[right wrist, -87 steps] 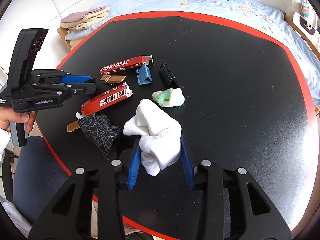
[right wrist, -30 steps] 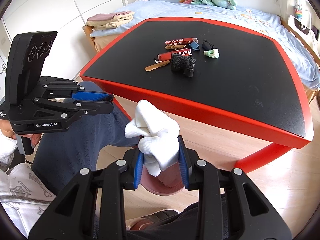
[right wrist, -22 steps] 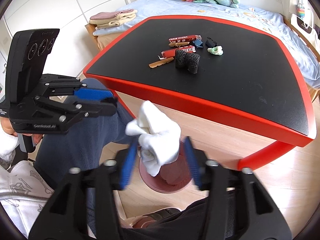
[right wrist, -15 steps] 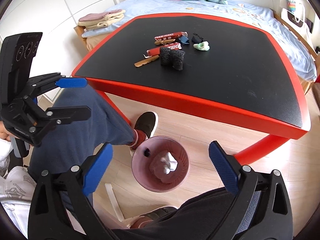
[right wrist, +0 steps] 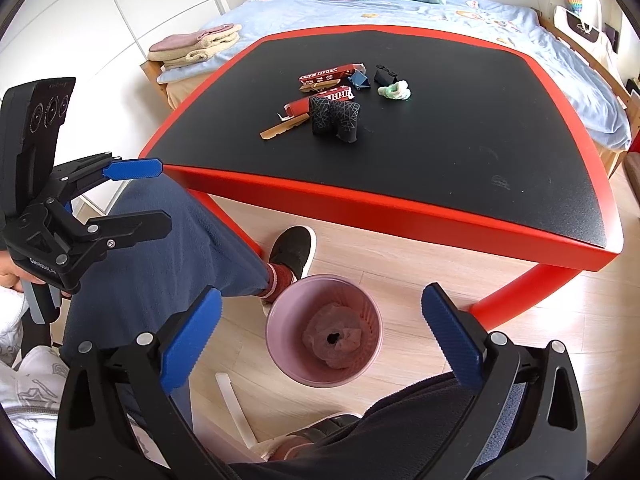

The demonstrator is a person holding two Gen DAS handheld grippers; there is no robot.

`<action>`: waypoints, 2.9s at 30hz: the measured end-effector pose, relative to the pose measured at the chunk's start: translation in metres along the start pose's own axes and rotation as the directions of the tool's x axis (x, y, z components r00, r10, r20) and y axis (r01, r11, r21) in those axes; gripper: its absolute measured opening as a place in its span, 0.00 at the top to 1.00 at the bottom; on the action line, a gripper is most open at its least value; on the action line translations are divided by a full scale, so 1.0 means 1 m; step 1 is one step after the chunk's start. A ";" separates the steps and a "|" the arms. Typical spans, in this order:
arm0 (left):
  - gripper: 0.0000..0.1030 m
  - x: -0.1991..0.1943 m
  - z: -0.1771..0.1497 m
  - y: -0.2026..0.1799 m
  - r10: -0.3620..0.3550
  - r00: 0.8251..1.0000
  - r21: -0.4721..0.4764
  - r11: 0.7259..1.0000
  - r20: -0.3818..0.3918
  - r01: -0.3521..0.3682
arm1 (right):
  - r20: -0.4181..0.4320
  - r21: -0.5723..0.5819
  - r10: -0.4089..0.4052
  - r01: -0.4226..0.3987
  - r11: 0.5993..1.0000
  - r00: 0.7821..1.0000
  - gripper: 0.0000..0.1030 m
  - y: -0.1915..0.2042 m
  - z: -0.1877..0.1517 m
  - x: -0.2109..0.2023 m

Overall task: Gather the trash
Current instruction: 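Carry both items over the pink wastebasket and open both grippers to drop them, then grasp the green-white tissue with the right gripper while the left grasps the wooden stick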

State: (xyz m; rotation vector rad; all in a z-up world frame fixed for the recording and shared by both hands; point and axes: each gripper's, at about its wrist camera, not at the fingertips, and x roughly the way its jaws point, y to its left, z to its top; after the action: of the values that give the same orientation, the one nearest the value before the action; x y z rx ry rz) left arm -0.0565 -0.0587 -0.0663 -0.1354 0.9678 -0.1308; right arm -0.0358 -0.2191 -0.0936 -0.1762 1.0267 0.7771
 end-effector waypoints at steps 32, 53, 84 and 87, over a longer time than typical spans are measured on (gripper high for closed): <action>0.07 0.052 0.085 0.044 0.033 0.999 0.062 0.998 -0.044 -0.030 | 0.064 -0.022 -0.076 0.077 0.997 0.995 0.04 -0.051 0.145 0.032; 0.30 0.105 0.086 0.058 0.052 0.991 0.074 0.996 -0.121 -0.043 | -0.040 -0.094 -0.052 0.048 0.994 0.998 0.26 -0.083 0.191 0.137; 0.89 0.060 0.085 0.054 0.060 0.997 0.056 0.997 -0.051 -0.058 | 0.047 -0.125 -0.061 0.066 0.990 0.997 0.67 -0.053 0.168 0.076; 0.89 0.049 0.083 0.049 0.050 0.998 0.061 0.997 -0.036 -0.048 | 0.069 -0.123 -0.046 0.054 0.991 0.997 0.67 -0.043 0.157 0.055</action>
State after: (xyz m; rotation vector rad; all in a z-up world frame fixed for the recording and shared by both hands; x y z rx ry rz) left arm 0.0414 -0.0138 -0.0679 -0.0543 1.0033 -0.1175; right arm 0.1179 -0.1483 -0.0653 -0.2805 0.9082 0.7969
